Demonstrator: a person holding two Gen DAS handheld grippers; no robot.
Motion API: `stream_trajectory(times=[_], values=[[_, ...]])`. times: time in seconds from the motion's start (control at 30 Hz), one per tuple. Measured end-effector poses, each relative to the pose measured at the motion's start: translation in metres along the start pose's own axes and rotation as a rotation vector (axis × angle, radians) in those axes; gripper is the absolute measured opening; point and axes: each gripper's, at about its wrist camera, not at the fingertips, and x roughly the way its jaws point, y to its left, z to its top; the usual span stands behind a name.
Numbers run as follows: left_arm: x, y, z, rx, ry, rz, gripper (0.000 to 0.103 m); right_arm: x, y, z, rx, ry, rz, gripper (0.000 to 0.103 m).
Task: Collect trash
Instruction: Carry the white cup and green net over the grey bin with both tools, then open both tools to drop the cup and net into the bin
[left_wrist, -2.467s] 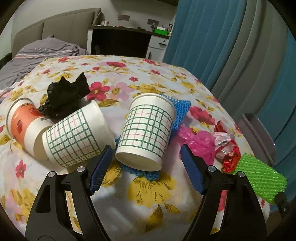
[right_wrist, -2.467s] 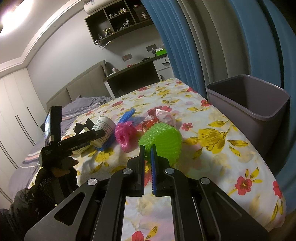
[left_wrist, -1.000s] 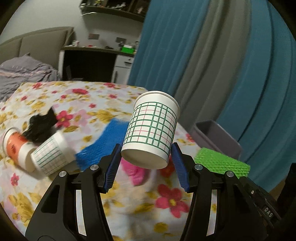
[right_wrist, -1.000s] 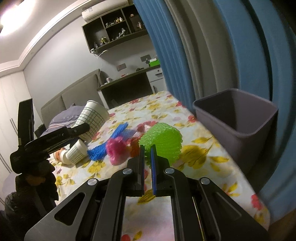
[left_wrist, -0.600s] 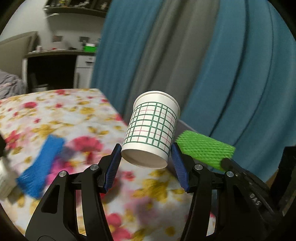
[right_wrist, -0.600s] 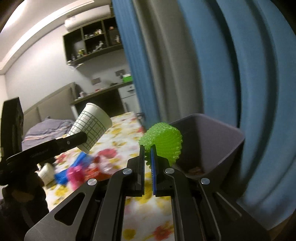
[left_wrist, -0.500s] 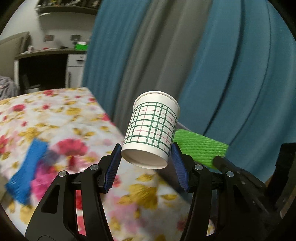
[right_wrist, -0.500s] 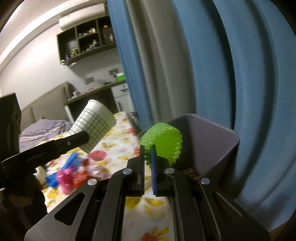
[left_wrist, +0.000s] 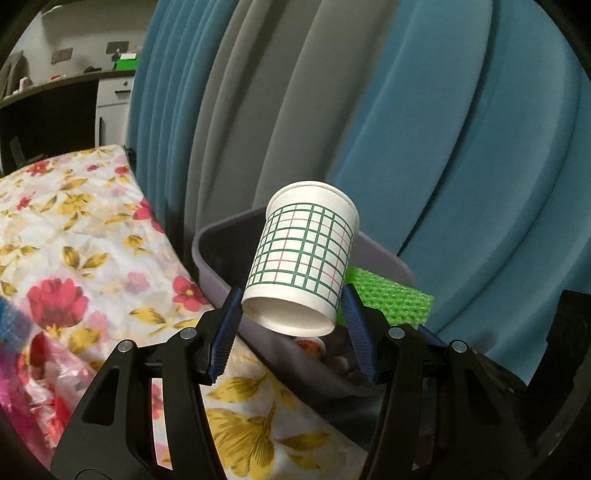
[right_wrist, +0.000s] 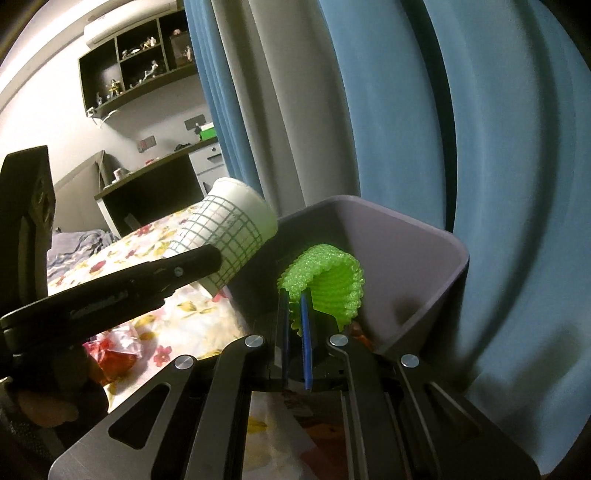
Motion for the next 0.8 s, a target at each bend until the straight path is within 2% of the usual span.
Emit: stream_trajectory(times=[0.57,0.63,0.7,0.73,0.8], values=[[0.041,-0.002,0.001,-0.046,0.091,-0.048,0.055,0.015,-0.016,-0.005,0.025,0.064,-0.039,0.007],[0.041,-0.003,0.001,-0.047,0.088,-0.053,0.056,0.014,-0.018,-0.005,0.028,0.066,-0.045,0.013],[0.040,-0.002,0.001,-0.049,0.089,-0.059,0.063,0.014,-0.021,-0.006,0.033,0.067,-0.051,0.022],[0.040,-0.002,0.001,-0.048,0.088,-0.051,0.071,0.014,-0.021,-0.006,0.035,0.068,-0.052,0.025],[0.035,0.000,0.001,-0.050,0.073,-0.032,0.078,0.013,-0.022,-0.006,0.034,0.071,-0.057,0.031]])
